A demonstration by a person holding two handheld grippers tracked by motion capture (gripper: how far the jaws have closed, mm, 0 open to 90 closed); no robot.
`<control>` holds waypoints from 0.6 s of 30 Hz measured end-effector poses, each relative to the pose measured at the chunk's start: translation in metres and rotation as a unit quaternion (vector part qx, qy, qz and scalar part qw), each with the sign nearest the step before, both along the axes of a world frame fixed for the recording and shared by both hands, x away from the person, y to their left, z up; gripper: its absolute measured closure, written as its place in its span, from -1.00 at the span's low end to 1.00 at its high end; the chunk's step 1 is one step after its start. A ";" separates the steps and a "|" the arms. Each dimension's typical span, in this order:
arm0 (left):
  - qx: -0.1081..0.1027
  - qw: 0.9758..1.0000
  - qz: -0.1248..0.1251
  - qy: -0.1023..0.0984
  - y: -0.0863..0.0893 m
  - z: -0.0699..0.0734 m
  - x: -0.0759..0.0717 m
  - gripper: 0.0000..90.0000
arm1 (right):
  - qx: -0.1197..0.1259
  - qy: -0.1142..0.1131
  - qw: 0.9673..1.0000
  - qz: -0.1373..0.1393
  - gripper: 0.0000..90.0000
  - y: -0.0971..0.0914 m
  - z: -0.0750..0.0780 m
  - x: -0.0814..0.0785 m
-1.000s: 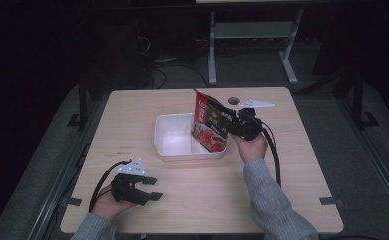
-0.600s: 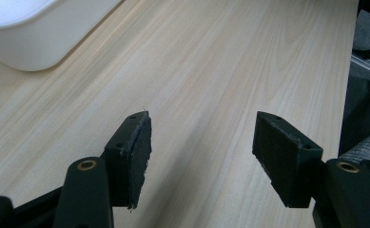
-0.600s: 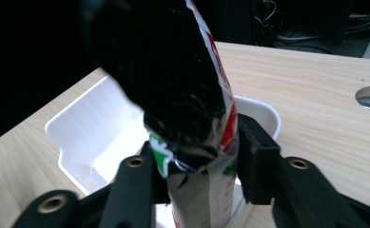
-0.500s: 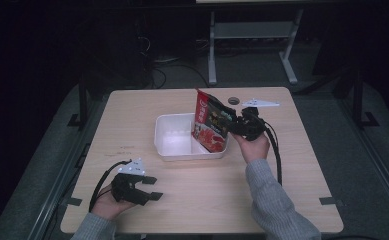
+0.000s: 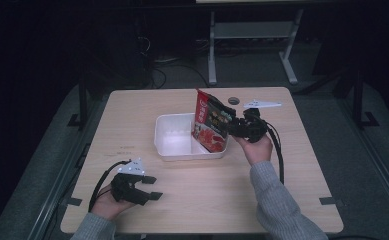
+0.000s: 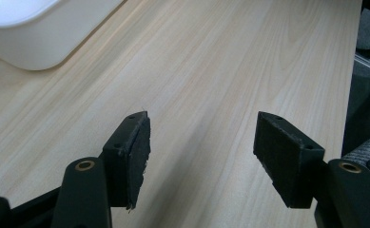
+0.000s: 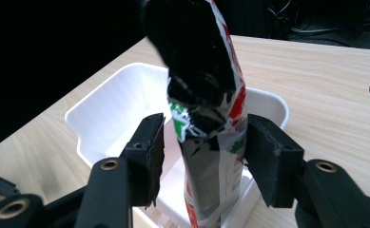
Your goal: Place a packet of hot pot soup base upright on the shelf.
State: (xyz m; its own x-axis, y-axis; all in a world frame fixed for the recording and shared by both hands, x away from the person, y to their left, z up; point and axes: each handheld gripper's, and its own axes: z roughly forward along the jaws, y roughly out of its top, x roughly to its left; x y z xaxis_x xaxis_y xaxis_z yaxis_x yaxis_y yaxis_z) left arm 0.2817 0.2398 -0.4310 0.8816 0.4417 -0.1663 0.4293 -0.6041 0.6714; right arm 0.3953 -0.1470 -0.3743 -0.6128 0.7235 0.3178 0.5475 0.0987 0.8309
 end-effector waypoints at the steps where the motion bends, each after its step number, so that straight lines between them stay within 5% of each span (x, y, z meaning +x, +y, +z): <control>1: 0.001 1.000 0.000 0.000 0.000 0.000 0.000 -0.18 | 0.000 0.000 1.000 0.001 0.05 -0.001 0.000 -0.001; 18: 0.009 1.000 0.000 -0.002 0.000 -0.001 0.000 -0.21 | -0.002 0.011 1.000 0.029 -0.03 -0.012 0.000 -0.016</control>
State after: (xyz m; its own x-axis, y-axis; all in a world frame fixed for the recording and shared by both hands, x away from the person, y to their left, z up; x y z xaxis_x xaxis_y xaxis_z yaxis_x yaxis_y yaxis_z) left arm 0.2817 0.2394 -0.4317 0.8827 0.4438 -0.1544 0.4259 -0.6166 0.6621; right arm 0.3789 -0.1592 -0.3742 -0.6471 0.6878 0.3289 0.5584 0.1339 0.8187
